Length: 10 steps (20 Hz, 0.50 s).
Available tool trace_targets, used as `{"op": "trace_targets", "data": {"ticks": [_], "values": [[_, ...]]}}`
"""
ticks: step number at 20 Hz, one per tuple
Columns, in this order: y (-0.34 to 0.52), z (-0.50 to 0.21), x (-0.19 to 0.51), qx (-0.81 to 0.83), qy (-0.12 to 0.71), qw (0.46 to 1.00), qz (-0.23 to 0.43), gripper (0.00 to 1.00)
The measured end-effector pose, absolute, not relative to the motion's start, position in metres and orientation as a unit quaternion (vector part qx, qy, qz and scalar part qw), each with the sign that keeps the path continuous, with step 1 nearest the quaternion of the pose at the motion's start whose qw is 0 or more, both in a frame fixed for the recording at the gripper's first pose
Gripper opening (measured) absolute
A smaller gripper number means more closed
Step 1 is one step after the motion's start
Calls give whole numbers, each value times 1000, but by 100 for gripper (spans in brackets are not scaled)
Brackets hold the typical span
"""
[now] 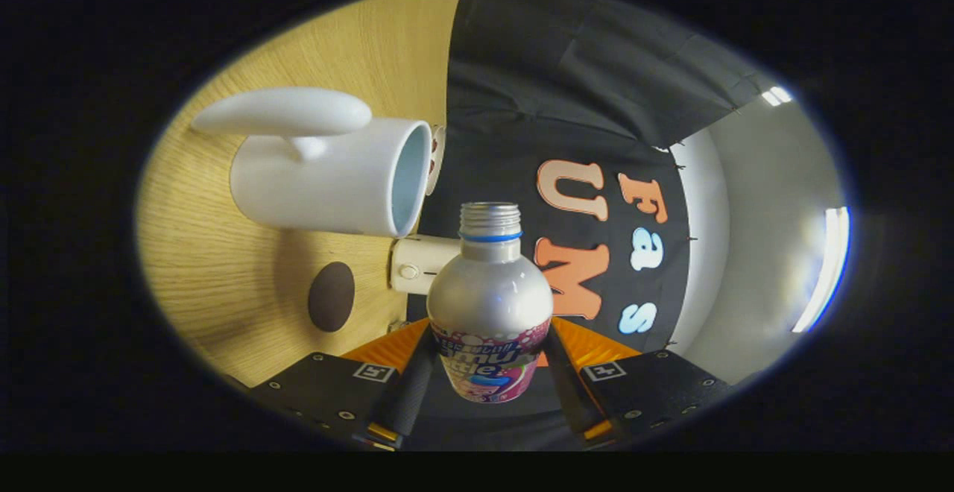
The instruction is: Take the bottle from table, then pour the juice into the cup, finally place the bottle on the coaster
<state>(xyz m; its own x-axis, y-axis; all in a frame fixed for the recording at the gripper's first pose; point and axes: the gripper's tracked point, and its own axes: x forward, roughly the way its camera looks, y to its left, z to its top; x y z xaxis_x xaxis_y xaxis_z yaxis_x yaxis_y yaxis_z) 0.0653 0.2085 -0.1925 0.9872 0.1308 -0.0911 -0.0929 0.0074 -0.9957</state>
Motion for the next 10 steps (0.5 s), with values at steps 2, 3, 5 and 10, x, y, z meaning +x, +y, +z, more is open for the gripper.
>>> {"op": "trace_targets", "data": {"ticks": [2,3,5,10], "values": [[206,-193,67,-710,-13,700,76,76],[205,-191,67,-715,-14,696,73,76],[205,-190,67,-715,-14,695,74,76],[207,-189,71,-717,-14,693,76,76]]}}
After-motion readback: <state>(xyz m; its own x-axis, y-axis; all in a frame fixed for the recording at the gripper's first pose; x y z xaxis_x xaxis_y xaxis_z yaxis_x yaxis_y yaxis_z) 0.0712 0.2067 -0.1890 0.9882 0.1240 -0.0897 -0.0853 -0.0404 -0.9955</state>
